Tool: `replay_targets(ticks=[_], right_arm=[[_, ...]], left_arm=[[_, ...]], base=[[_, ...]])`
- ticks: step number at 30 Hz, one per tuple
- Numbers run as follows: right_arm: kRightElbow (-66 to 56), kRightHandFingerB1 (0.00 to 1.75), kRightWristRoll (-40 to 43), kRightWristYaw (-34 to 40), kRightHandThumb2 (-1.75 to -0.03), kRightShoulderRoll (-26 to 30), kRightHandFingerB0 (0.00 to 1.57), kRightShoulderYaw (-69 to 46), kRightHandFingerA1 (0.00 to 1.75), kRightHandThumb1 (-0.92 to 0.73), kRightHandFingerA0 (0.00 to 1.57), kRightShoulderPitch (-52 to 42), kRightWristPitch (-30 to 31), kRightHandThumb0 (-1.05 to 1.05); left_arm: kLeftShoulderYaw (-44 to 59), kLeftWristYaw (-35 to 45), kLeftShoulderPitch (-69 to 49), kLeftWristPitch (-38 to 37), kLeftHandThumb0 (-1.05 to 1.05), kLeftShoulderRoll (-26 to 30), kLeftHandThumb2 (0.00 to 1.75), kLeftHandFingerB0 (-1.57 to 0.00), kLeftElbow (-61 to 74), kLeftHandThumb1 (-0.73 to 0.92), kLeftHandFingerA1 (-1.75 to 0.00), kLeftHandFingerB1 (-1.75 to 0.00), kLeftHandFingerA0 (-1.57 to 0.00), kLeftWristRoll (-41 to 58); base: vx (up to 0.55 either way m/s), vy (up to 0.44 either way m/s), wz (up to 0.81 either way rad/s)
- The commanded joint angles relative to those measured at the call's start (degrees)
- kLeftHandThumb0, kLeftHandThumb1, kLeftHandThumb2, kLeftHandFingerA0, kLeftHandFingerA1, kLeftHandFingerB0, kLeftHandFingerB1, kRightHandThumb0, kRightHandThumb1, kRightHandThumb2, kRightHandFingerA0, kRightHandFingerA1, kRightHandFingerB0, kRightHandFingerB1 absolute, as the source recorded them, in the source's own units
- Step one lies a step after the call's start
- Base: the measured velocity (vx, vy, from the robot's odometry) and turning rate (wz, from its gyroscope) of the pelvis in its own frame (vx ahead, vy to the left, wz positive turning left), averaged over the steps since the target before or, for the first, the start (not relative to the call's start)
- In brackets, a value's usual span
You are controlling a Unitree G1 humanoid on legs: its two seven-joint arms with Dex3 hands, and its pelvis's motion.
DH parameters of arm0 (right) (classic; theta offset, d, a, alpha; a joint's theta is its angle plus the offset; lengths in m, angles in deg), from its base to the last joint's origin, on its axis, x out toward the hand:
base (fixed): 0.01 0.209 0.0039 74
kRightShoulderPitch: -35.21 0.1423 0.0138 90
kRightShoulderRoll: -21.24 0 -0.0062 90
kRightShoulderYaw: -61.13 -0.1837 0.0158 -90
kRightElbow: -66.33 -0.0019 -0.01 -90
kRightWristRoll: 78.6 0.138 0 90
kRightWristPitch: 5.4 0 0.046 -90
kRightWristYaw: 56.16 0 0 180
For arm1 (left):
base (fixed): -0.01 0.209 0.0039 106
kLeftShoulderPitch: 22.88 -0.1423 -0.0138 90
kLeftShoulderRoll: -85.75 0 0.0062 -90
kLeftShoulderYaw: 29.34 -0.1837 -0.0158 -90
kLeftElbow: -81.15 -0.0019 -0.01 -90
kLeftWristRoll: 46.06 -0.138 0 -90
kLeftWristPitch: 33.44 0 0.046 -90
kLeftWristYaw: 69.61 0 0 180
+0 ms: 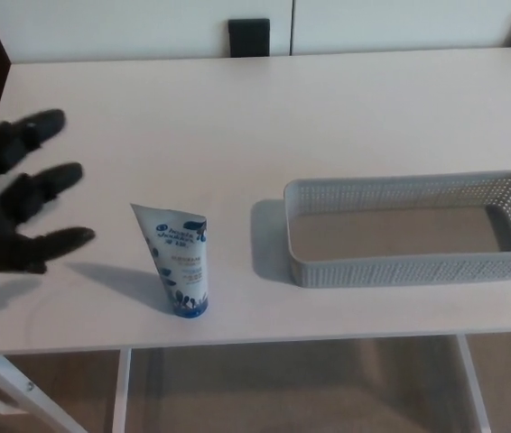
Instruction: The robot walks towards a table in front, picks a shampoo with left hand and puts it in a small grey container
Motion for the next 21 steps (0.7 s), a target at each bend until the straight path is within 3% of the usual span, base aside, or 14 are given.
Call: replay_targets(ticks=[1, 3, 4, 6, 7, 19, 20, 21], right_arm=[[0.4, 0.49, 0.1, -0.1, -0.76, 0.2, 0.41, -0.4, 0.63, -0.49, 0.71, -0.6, 0.0, -0.39], [0.2, 0.49, 0.1, -0.3, -0.76, 0.2, 0.40, -0.3, 0.63, -0.49, 0.71, -0.3, -0.1, -0.39], [0.3, 0.39, 0.0, -0.1, -0.58, 0.1, 0.47, -0.2, 0.53, -0.61, 0.77, 0.0, 0.2, -0.31], [0.3, 0.39, -0.5, 0.3, -0.58, 0.2, 0.47, 0.2, 0.53, -0.61, 0.77, 0.0, 0.1, -0.32], [0.3, 0.49, -0.5, 0.3, -0.76, 0.1, 0.41, 0.2, 0.62, -0.50, 0.70, 0.0, 0.2, -0.40], [0.2, 0.49, -0.6, 0.5, -0.76, 0.2, 0.41, 0.8, 0.63, -0.50, 0.71, 0.3, 0.8, -0.40], [0.0, 0.38, -0.5, 0.4, -0.59, 0.2, 0.46, 0.8, 0.55, -0.61, 0.75, 0.4, 0.9, -0.31], [0.0, 0.38, -0.3, 0.2, -0.58, 0.2, 0.47, 0.6, 0.55, -0.61, 0.77, 0.3, 0.8, -0.31]], left_arm=[[-2.4, 0.1, -2.2, -0.2, -0.53, -1.0, 0.48, 0.00, 1.7, 0.16, -0.72, -0.59, -0.03, -3.4], [-2.8, 0.6, -2.2, -0.5, -0.54, -1.3, 0.47, 0.00, 1.7, 0.17, -0.71, -0.57, -0.02, -3.5], [-3.2, 0.7, -2.0, -0.5, -0.54, -1.3, 0.47, 0.00, 1.6, 0.17, -0.71, -0.57, -0.03, -3.9], [-4.3, 0.5, -2.4, -1.3, -0.55, -1.4, 0.47, 0.00, 1.9, 0.17, -0.72, -0.59, -0.04, -5.3], [-4.7, 0.9, -2.5, -1.3, -0.54, -1.3, 0.47, 0.00, 1.9, 0.16, -0.71, -0.59, -0.04, -5.4], [-6.3, 3.5, -4.3, -2.2, -0.55, -0.3, 0.48, -0.01, 1.3, 0.14, -0.69, -0.60, -0.07, -7.5], [-6.3, 3.6, -4.3, -2.3, -0.55, -0.4, 0.48, -0.01, 1.2, 0.14, -0.68, -0.59, -0.08, -7.6], [-6.3, 3.6, -4.4, -2.4, -0.55, -0.5, 0.48, -0.01, 1.2, 0.14, -0.68, -0.59, -0.08, -7.8]], base=[[0.00, 0.000, 0.00], [0.00, 0.000, 0.00], [0.00, 0.000, 0.00], [0.00, 0.000, 0.00], [0.00, 0.000, 0.00], [0.00, 0.000, 0.00], [0.00, 0.000, 0.00], [0.00, 0.000, 0.00]])
